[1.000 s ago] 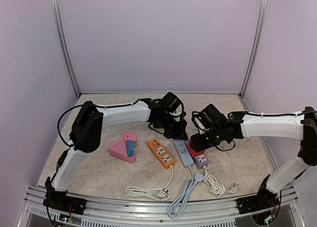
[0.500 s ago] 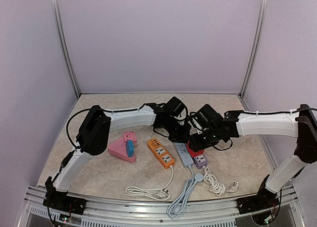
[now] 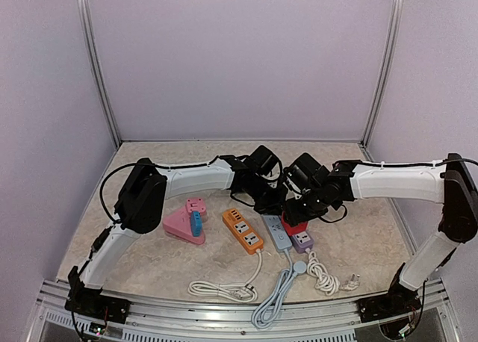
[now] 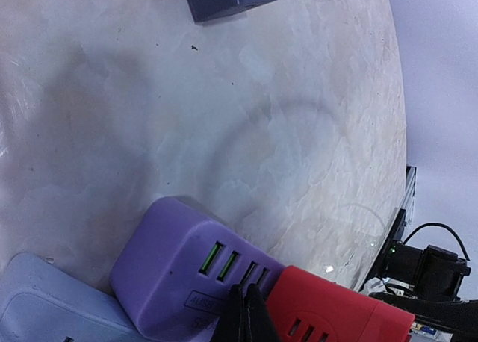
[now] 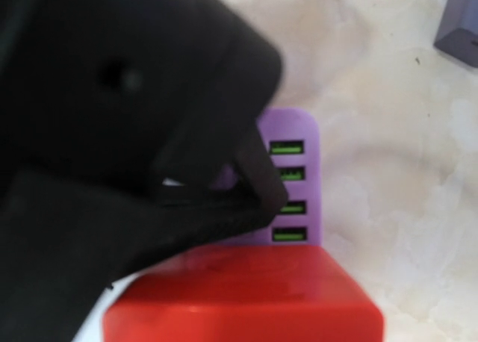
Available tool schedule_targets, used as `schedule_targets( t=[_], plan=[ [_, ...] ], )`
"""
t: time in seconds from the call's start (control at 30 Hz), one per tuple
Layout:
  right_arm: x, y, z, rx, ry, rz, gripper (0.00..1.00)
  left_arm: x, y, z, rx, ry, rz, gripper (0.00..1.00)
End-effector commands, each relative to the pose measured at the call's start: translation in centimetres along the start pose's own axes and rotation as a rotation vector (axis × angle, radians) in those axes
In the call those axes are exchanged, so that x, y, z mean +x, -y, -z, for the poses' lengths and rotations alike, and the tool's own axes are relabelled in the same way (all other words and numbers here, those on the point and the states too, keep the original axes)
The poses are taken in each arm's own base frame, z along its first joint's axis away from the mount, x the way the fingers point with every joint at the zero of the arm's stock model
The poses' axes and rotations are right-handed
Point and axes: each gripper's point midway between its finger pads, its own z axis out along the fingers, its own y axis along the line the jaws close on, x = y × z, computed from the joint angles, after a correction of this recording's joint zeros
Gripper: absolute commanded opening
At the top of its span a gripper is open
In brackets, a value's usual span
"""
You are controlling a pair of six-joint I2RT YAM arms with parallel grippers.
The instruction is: Pull the plug off the socket
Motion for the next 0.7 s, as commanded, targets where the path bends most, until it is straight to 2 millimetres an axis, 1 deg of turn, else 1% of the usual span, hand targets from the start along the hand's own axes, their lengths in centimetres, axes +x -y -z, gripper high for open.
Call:
schedule_targets(
  t=[0.0,0.23,0.33,0.47,0.6,0.67],
  plan=[
    [-4.9,-0.3,2.1,0.018,0.158,-0.022,0.14,4.7,-7.8,-2.3,-0.206,-0.141,0.137,0.00],
    [-5.0,-0.5,2.1,0.013,0.150,-0.016,0.14,5.5,-8.8,-2.6,-0.240,-0.165,0.149,0.00],
    [-5.1,0.2,1.9,0.033,0.138,-0.022,0.14,5.8,-9.0,-3.0,-0.247,-0.175,0.152,0.00],
    [-5.3,0.8,1.7,0.005,0.108,-0.056,0.14,6.4,-9.3,-3.4,-0.252,-0.191,0.161,0.00],
    [-5.6,0.2,2.0,-0.035,0.105,-0.060,0.14,6.6,-9.4,-3.5,-0.254,-0.196,0.167,0.00],
    [-5.5,-0.1,1.9,-0.040,0.100,-0.053,0.14,6.5,-9.4,-3.5,-0.251,-0.197,0.168,0.00]
  ],
)
